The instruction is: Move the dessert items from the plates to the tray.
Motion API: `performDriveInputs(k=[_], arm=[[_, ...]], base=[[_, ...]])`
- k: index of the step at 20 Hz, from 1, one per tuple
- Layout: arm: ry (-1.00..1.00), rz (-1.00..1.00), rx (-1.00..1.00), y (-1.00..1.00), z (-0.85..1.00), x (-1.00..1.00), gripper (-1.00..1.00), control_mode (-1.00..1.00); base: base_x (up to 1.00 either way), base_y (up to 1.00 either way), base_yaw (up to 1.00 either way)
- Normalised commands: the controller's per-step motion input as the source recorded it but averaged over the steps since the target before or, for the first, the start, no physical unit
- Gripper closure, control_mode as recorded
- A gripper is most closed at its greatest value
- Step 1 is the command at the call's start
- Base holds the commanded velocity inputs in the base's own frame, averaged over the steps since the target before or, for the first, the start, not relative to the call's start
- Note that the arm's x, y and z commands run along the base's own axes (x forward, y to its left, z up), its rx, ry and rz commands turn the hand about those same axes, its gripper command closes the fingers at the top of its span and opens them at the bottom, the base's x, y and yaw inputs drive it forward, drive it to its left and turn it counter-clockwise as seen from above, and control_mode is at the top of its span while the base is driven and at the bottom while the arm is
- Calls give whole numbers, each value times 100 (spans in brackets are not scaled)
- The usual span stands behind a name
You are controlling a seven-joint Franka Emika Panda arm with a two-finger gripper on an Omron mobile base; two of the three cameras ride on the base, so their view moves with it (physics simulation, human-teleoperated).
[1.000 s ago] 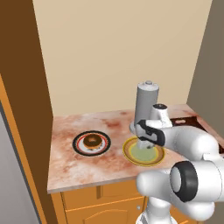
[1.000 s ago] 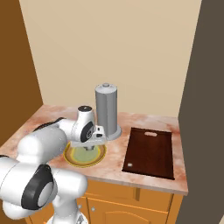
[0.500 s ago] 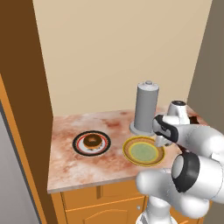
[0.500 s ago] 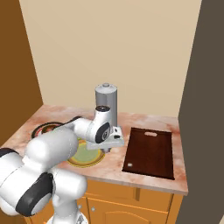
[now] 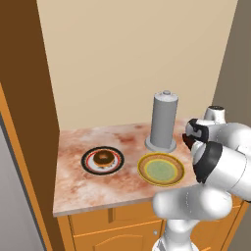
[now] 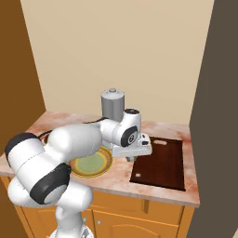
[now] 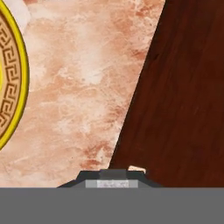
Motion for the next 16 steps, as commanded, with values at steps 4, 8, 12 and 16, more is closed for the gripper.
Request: performDriveInputs(k=[4,8,12,16], arm=[[0,0,0,-29,17,20,100,-100],[1,-2,0,-5,0,45,100,-100],[-2,0,0,0,0,36,100,-100],[-10,0,0,-7,0,30,100,-100]], base=[[0,0,0],[0,0,0],[0,0,0],[0,0,0]])
